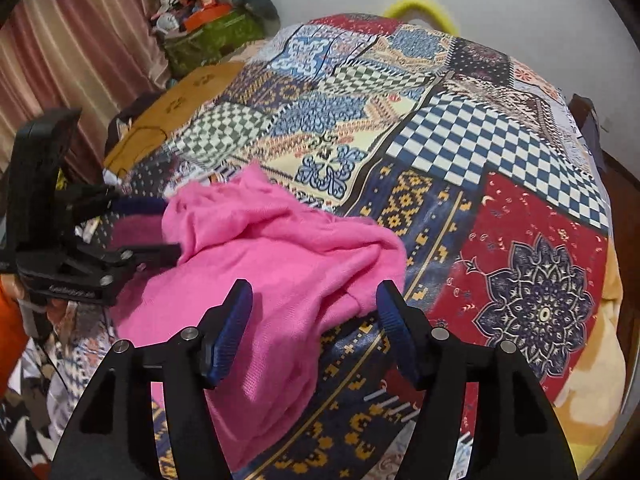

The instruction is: Fold small clothes

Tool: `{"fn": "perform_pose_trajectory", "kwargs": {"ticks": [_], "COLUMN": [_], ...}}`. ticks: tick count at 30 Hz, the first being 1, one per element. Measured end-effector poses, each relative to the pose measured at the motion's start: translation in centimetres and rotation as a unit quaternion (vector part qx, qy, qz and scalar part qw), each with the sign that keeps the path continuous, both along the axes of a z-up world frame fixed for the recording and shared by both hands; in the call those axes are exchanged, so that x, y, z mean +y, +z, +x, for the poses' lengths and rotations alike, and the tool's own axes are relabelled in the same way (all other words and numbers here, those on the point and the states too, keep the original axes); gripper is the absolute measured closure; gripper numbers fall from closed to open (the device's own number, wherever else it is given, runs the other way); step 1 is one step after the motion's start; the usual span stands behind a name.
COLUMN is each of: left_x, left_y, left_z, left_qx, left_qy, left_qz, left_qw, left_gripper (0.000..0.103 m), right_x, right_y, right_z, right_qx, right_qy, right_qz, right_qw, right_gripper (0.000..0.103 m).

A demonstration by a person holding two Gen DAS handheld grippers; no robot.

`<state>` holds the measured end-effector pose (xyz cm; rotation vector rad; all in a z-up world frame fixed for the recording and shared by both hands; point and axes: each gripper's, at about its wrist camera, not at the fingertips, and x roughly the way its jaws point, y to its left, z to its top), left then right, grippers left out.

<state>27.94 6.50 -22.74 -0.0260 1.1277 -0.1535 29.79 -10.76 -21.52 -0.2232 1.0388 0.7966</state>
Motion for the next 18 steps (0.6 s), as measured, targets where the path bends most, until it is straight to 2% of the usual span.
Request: {"fn": "perform_pose_trajectory", "kwargs": {"ticks": [2,4,9,13,15,18], "left_x": [0.4,1.5,5.5,8.2,8.6,7.7], "left_y": [0.1,0.2,0.2,1.1,2.0,3.0], "left_z": [1.2,2.5,6.1,6.3,5.3,3.5], "left_qx": [-0.004,-0.010,-0.021,-0.024,-0.034,-0.040], "left_qy": [0.005,0.022,0.100,0.133,0.131,0.117], "left_qz": [-0.005,0.006,0.069,0.038,0.017,0.004], "left_qw": [1.0000,0.9997,0.9924,0.9900,0.9906,0.9924], "left_gripper": [0.031,0.031,0.031,0.031,0.031,0.031], "right_x": [-0.3,-0.8,-1.9,-2.7,-3.0,-2.8], "right_y": [-0.3,-0.5,-0.6,0.1,0.8,2.3], "right_z": [0.0,0.4,1.8,2.4,2.4,2.2], "right_qx": [-0.006,-0.005,-0.009,-0.026,-0.033,-0.038], "right_qy": [0.003,0.000,-0.020,-0.036,-0.038,-0.032], "right_qz": [-0.002,0.001,0.004,0.001,0.006,0.025], "right_qw": [1.000,1.000,1.000,0.999,0.999,0.998], "right_gripper": [0.043,0.043,0.043,0.043,0.043,0.043]}}
